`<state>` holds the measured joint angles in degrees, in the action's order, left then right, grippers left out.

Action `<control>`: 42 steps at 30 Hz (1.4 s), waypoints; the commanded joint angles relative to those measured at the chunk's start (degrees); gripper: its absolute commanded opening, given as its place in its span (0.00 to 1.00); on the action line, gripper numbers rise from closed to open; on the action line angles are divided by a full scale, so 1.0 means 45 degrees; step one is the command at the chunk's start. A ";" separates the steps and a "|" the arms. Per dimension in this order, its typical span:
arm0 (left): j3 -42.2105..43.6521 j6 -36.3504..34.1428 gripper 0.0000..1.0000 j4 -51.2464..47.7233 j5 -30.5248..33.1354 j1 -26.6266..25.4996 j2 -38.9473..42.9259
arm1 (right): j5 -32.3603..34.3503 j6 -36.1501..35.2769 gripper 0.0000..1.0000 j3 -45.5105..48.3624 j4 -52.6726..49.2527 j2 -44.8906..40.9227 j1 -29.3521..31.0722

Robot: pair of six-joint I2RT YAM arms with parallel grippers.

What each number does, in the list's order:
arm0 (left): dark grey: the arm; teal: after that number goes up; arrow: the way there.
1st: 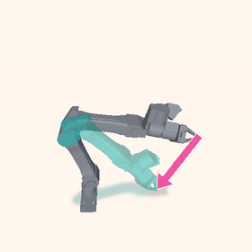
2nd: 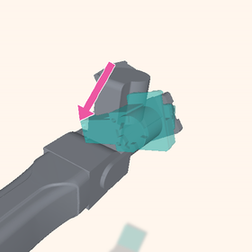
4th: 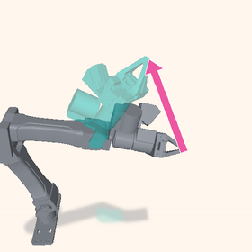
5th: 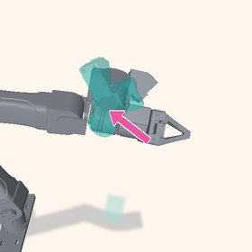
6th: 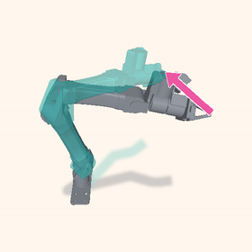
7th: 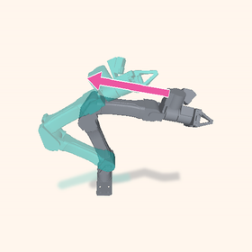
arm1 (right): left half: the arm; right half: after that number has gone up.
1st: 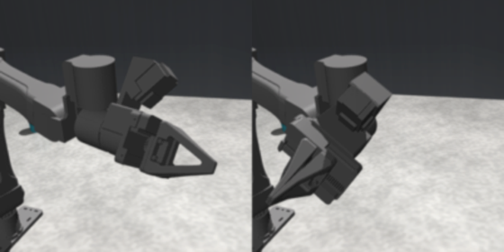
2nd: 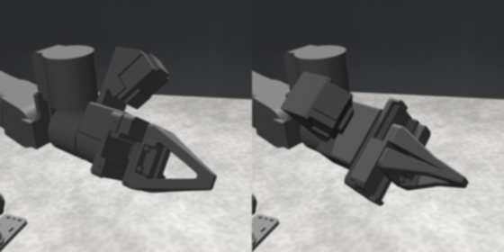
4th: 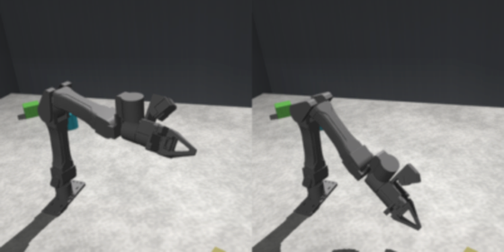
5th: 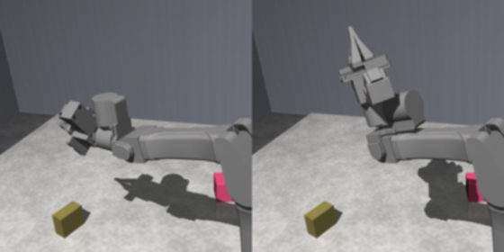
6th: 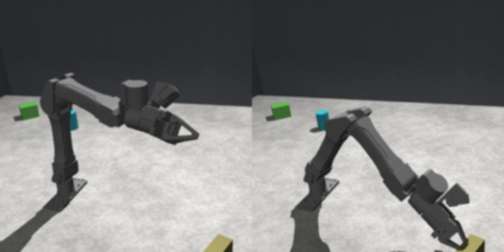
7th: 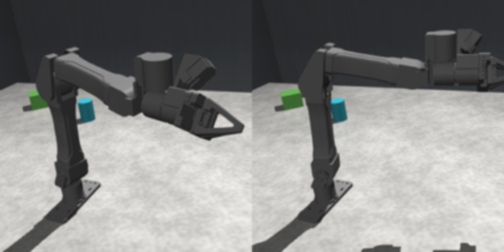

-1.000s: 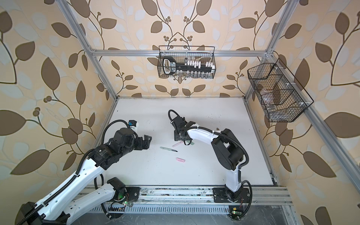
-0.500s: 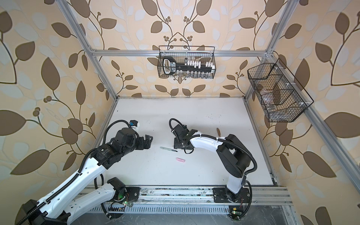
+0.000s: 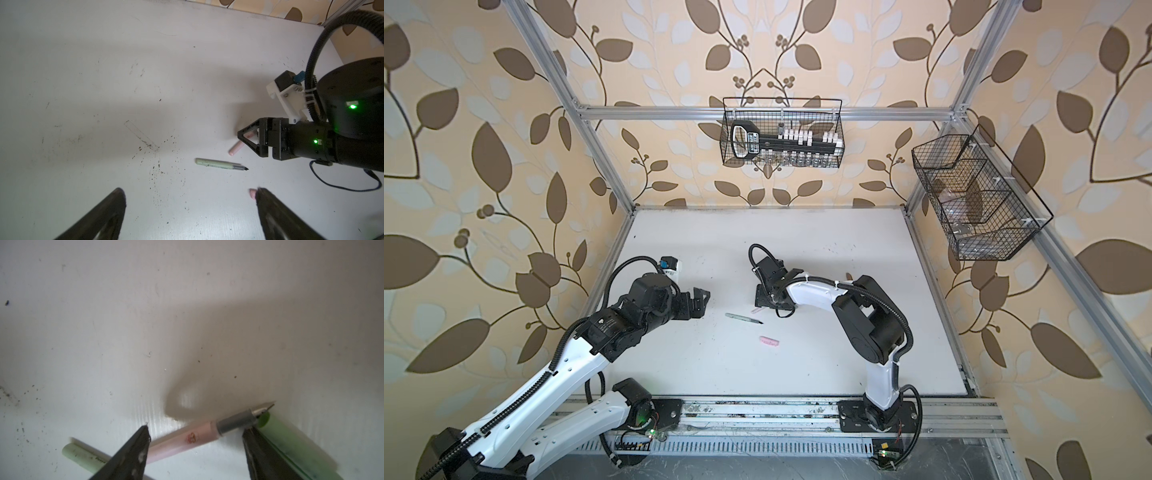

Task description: Insert the pens into the pen caps

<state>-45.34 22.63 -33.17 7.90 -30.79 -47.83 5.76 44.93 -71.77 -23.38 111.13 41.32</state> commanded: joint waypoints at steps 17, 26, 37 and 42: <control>0.0216 0.0225 0.99 0.0129 0.0112 -0.0025 0.0161 | 0.1159 -0.2355 0.45 -0.3316 -0.2986 0.2706 -0.0246; 0.0341 0.0244 0.99 0.0390 -0.0040 -0.0015 0.0037 | 0.0362 -0.3065 0.28 -0.3168 -0.3260 0.2329 -0.0752; 0.0297 0.0235 0.99 0.0793 -0.0964 -0.0014 -0.0305 | -0.0262 -0.3260 0.19 -0.3225 -0.3512 0.2411 -0.1086; 0.0442 0.0212 0.99 0.1054 -0.1393 -0.0030 -0.0541 | -0.0240 -0.3391 0.14 -0.3405 -0.3686 0.2413 -0.1125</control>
<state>-43.94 22.98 -30.68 3.53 -30.79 -49.89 5.52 30.28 -87.05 -35.81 120.92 36.45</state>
